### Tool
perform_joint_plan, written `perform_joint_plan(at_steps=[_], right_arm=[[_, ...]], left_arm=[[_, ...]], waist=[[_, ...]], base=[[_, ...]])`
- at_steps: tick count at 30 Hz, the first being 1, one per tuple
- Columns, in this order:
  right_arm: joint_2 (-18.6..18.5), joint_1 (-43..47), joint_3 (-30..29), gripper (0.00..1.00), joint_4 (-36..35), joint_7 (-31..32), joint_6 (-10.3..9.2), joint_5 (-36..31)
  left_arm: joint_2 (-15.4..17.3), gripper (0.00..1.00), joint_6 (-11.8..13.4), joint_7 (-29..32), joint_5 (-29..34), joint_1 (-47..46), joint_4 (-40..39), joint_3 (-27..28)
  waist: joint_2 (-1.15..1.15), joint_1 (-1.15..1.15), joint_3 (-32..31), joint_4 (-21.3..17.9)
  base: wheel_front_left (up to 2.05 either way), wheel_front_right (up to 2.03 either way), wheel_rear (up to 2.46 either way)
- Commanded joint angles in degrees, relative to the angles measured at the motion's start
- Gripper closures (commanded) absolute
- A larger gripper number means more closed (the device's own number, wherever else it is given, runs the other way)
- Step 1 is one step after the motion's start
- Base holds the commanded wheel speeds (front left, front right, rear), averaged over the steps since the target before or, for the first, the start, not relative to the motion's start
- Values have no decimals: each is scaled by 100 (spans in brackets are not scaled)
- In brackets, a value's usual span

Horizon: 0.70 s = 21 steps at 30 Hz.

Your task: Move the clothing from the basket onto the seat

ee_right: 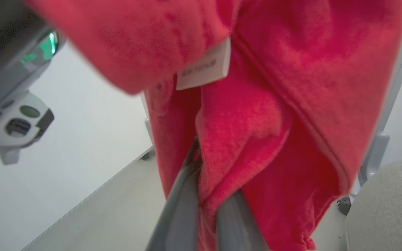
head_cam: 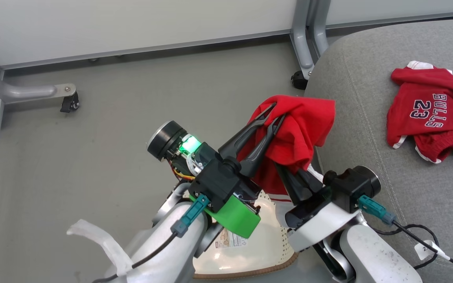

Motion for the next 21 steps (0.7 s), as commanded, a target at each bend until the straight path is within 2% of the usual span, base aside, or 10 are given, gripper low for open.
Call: perform_joint_plan(at_steps=[1, 16, 17, 18, 19, 21], right_arm=[[-15, 31, -3, 100, -34, -17, -8, -29], [-32, 102, -60, 100, -58, -17, -8, -52], [-32, 112, -63, 100, -57, -17, -8, -51], [-31, 120, -67, 100, -59, -17, -8, -46], [-31, 126, -71, 100, -61, -17, -8, -43], [-31, 137, -75, 100, -64, -17, -8, -37]], left_arm=[[-3, 100, 25, -46, -32, -98, -1, 5], [55, 100, -2, 1, -123, -77, 110, -93], [57, 84, -2, 8, -128, -77, 111, -96], [60, 5, 14, 9, -132, -73, 116, -95], [67, 0, 34, 8, -132, -74, 122, -93], [82, 0, 70, 3, -103, -86, 126, -95]], waist=[[0, 0, 7, -2], [0, 0, -14, 17], [0, 0, -20, 18], [0, 0, -25, 20], [0, 0, -29, 23], [0, 0, -39, 25]], base=[[0, 0, 0], [0, 0, 0], [0, 0, 0], [0, 0, 0], [0, 0, 0], [0, 0, 0]])
